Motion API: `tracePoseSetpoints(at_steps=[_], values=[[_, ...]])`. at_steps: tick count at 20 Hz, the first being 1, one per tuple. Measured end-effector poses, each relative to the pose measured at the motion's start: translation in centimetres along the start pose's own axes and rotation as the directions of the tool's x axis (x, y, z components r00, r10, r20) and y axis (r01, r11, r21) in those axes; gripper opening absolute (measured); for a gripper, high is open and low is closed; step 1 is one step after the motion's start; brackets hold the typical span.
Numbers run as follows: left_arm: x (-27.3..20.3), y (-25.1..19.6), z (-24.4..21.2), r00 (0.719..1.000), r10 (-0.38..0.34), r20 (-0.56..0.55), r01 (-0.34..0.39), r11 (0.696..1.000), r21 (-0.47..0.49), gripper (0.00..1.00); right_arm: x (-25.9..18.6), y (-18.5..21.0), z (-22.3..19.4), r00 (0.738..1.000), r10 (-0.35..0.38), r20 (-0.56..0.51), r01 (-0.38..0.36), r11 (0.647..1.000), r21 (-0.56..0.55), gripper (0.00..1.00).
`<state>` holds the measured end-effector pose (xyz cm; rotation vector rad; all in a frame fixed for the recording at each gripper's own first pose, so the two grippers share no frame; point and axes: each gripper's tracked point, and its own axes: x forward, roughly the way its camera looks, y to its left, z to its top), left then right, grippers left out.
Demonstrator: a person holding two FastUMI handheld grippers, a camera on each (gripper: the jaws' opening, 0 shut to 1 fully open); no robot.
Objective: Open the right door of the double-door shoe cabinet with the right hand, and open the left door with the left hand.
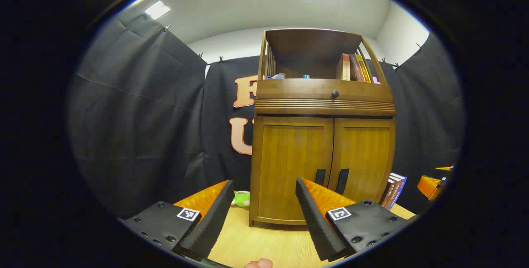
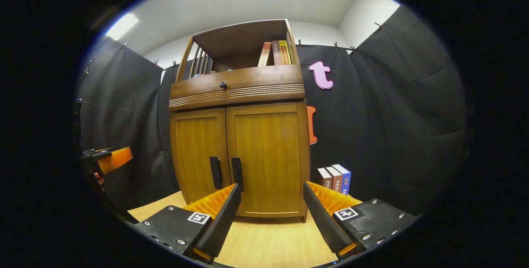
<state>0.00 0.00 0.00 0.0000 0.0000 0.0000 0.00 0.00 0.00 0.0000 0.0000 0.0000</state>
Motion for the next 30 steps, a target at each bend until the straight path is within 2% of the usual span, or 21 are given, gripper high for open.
tracePoseSetpoints(at_steps=[1,12,19,26,30], values=[[0.0,0.0,0.0,1.000,-0.003,-0.002,0.003,1.000,-0.009,0.95,-0.1,0.2,-0.1,1.000,0.000,-0.002,0.000,1.000,-0.003,0.93],[-1.1,-0.1,1.1,0.999,-0.036,-0.005,0.036,0.998,0.041,0.96,-0.1,2.8,0.3,0.999,0.033,-0.006,-0.033,0.999,0.031,0.94],[-1.0,-1.0,0.7,0.999,-0.044,-0.019,0.044,0.999,0.025,0.95,-0.1,2.6,0.6,0.999,0.036,0.002,-0.036,0.999,0.018,0.93],[-0.7,-1.8,0.5,0.998,-0.056,-0.024,0.056,0.998,0.011,0.95,1.3,3.3,0.1,0.998,0.062,-0.013,-0.062,0.998,0.005,0.93],[-0.7,-1.8,0.4,0.998,-0.057,-0.019,0.057,0.998,0.008,0.96,3.8,4.3,0.4,0.996,0.089,0.013,-0.089,0.996,-0.010,0.93]])
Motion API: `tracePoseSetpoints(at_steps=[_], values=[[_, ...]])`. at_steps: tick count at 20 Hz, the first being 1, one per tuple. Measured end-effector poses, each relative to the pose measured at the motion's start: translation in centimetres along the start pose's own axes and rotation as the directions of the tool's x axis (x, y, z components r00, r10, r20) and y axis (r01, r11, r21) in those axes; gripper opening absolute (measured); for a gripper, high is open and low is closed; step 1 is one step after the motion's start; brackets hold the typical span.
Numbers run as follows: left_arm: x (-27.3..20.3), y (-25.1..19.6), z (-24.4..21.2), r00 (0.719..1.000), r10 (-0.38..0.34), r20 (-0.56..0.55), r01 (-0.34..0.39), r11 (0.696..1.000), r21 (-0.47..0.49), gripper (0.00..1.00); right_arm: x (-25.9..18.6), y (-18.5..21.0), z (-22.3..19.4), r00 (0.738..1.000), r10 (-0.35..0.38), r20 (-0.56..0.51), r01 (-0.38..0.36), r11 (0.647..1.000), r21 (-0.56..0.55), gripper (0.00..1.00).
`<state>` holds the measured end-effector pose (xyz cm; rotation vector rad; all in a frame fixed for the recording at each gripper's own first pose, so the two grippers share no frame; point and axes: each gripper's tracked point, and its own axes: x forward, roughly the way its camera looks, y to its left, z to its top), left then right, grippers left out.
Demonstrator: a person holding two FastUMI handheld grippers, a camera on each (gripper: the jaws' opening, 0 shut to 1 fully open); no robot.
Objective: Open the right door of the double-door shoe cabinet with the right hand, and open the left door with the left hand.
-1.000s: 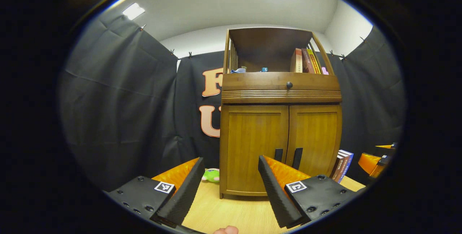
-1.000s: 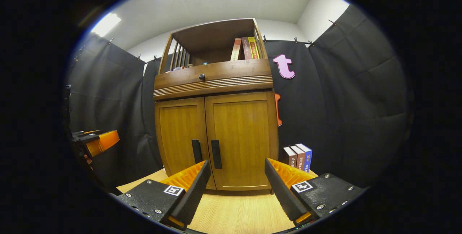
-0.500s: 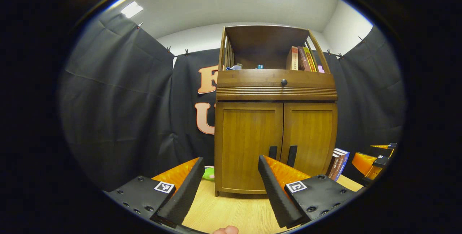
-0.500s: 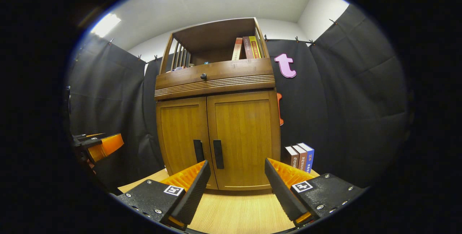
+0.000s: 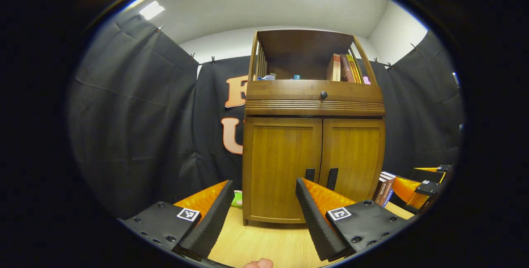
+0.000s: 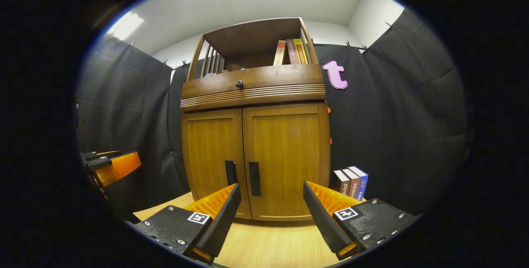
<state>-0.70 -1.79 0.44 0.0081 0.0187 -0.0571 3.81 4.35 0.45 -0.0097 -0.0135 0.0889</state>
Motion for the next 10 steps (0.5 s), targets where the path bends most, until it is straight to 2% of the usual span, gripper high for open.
tracePoseSetpoints(at_steps=[4,6,10], values=[[-1.0,1.0,-0.2,1.000,0.004,-0.007,-0.004,1.000,0.017,0.99,6.7,1.2,-0.4,0.999,0.014,0.031,-0.014,1.000,0.008,0.93],[-1.5,1.5,0.0,1.000,0.013,-0.006,-0.013,1.000,0.020,0.98,10.7,0.9,-1.9,0.999,-0.030,-0.011,0.030,0.999,0.026,0.93],[-2.5,1.9,0.0,1.000,0.005,-0.006,-0.005,1.000,0.028,0.94,17.9,2.6,-5.6,0.996,0.006,-0.091,-0.002,0.999,0.043,0.94]])
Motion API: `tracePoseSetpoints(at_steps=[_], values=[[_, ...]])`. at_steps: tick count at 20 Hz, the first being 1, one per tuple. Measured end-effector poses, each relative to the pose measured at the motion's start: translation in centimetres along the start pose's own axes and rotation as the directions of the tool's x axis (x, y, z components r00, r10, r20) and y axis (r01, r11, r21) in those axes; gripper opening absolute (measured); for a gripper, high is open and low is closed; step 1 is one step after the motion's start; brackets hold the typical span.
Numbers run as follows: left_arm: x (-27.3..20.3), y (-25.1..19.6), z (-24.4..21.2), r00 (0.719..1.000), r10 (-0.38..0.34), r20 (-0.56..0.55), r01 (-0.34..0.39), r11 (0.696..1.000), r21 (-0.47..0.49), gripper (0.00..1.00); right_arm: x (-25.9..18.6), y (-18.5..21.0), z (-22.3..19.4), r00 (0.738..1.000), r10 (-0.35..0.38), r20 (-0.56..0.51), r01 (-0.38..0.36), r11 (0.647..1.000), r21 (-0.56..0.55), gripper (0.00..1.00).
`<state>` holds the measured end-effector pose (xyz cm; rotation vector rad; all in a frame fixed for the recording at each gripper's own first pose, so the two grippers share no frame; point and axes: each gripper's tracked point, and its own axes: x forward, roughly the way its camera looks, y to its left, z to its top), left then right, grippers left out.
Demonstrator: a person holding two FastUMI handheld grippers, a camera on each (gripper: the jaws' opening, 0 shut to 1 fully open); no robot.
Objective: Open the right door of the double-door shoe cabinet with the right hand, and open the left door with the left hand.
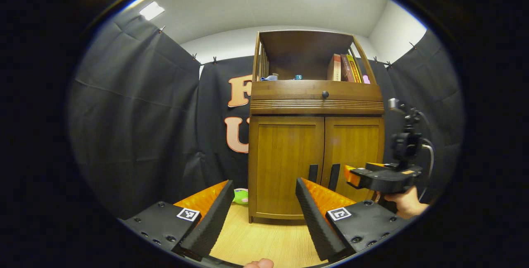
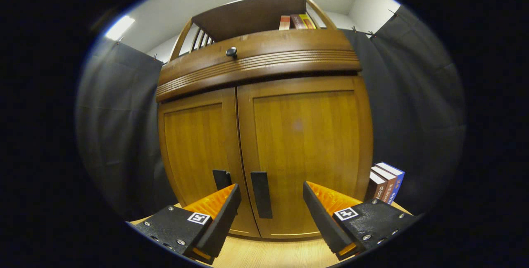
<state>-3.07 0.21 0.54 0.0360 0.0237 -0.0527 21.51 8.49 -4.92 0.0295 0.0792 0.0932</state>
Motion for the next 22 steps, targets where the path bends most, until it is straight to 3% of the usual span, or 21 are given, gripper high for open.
tracePoseSetpoints(at_steps=[5,9,10,11,13,15,16,18,19,20,22], values=[[-0.4,0.2,0.1,1.000,0.007,0.010,-0.007,1.000,0.010,0.98,6.1,-0.6,-3.7,0.996,-0.053,-0.076,0.053,0.999,0.006,0.94],[-0.3,-0.6,0.2,1.000,-0.015,0.008,0.015,1.000,0.012,0.94,8.0,0.1,-3.7,0.998,-0.034,-0.047,0.033,0.999,-0.033,0.94],[-0.1,-0.7,0.3,1.000,-0.014,0.010,0.014,1.000,0.018,0.96,8.3,0.2,-3.6,0.999,-0.033,-0.038,0.031,0.998,-0.046,0.80],[0.0,-0.7,0.3,1.000,-0.014,0.011,0.014,1.000,0.020,0.94,8.5,0.1,-3.8,0.999,-0.033,-0.035,0.031,0.998,-0.053,0.93],[0.2,-1.0,0.3,1.000,-0.018,0.010,0.018,1.000,0.012,0.97,8.4,-0.4,-4.0,0.998,-0.050,-0.035,0.047,0.997,-0.059,0.93],[0.6,-1.3,0.1,1.000,-0.024,0.004,0.024,1.000,0.001,0.96,8.5,-0.5,-3.9,0.998,-0.053,-0.024,0.051,0.997,-0.064,0.90],[0.7,-1.4,0.0,1.000,-0.024,0.002,0.024,1.000,-0.003,0.95,8.6,-0.5,-3.8,0.998,-0.056,-0.017,0.055,0.996,-0.064,0.82],[0.8,-1.5,0.2,1.000,-0.024,0.004,0.024,1.000,-0.005,0.97,8.7,-0.6,-3.9,0.997,-0.079,-0.022,0.077,0.995,-0.064,0.89],[0.9,-1.5,0.3,1.000,-0.022,0.007,0.022,1.000,-0.004,0.97,8.6,-0.8,-3.9,0.996,-0.089,-0.023,0.088,0.994,-0.066,0.99],[0.9,-1.3,0.4,1.000,-0.018,0.010,0.018,1.000,-0.004,0.94,8.6,-0.6,-3.9,0.996,-0.084,-0.019,0.083,0.995,-0.060,0.98],[0.9,-1.3,0.6,1.000,-0.014,0.015,0.014,1.000,-0.005,0.97,8.8,0.0,-4.0,0.997,-0.073,-0.017,0.073,0.996,-0.042,0.75]])
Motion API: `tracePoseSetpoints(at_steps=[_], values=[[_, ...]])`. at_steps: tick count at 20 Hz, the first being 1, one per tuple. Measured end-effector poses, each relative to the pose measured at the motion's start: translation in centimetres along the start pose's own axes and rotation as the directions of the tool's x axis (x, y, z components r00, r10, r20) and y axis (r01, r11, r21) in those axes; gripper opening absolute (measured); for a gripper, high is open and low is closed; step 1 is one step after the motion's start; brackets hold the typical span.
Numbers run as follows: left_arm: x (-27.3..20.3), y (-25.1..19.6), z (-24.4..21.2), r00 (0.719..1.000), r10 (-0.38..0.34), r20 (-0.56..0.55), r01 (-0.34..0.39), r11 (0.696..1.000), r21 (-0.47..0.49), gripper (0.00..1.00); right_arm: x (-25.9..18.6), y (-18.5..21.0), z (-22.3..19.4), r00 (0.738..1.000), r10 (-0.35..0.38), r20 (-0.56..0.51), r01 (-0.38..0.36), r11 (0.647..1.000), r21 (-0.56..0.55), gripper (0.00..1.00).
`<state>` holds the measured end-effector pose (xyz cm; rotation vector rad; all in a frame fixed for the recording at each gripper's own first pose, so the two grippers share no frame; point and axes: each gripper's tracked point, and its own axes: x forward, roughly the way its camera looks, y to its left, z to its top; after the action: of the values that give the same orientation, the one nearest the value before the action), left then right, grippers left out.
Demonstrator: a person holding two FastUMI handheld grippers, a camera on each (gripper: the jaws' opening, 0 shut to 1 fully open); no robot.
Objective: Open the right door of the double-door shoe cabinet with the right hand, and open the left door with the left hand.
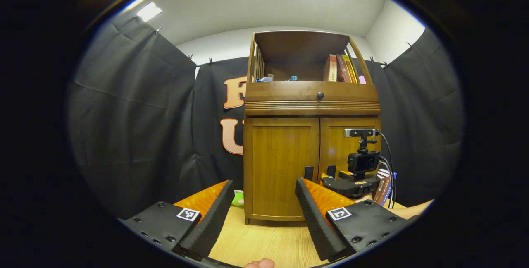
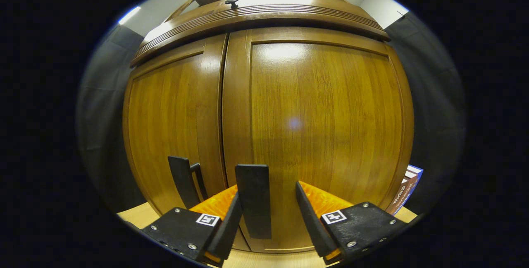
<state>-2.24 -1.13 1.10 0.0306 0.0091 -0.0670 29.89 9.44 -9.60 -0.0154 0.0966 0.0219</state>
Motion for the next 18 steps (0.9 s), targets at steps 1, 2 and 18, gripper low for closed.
tracePoseSetpoints(at_steps=[1,2,18], values=[[0.0,0.0,0.0,1.000,0.001,0.000,-0.001,1.000,0.000,0.97,0.2,0.4,0.0,1.000,0.010,0.000,-0.010,1.000,0.009,0.81],[-0.1,0.1,-0.1,1.000,0.002,-0.003,-0.002,1.000,0.000,0.95,0.1,0.9,0.0,1.000,0.025,0.000,-0.025,1.000,0.016,0.49],[-0.7,0.3,-1.1,1.000,0.017,-0.014,-0.017,0.998,-0.056,0.99,-2.3,1.7,-0.9,0.988,0.156,-0.012,-0.156,0.988,0.003,0.29]])
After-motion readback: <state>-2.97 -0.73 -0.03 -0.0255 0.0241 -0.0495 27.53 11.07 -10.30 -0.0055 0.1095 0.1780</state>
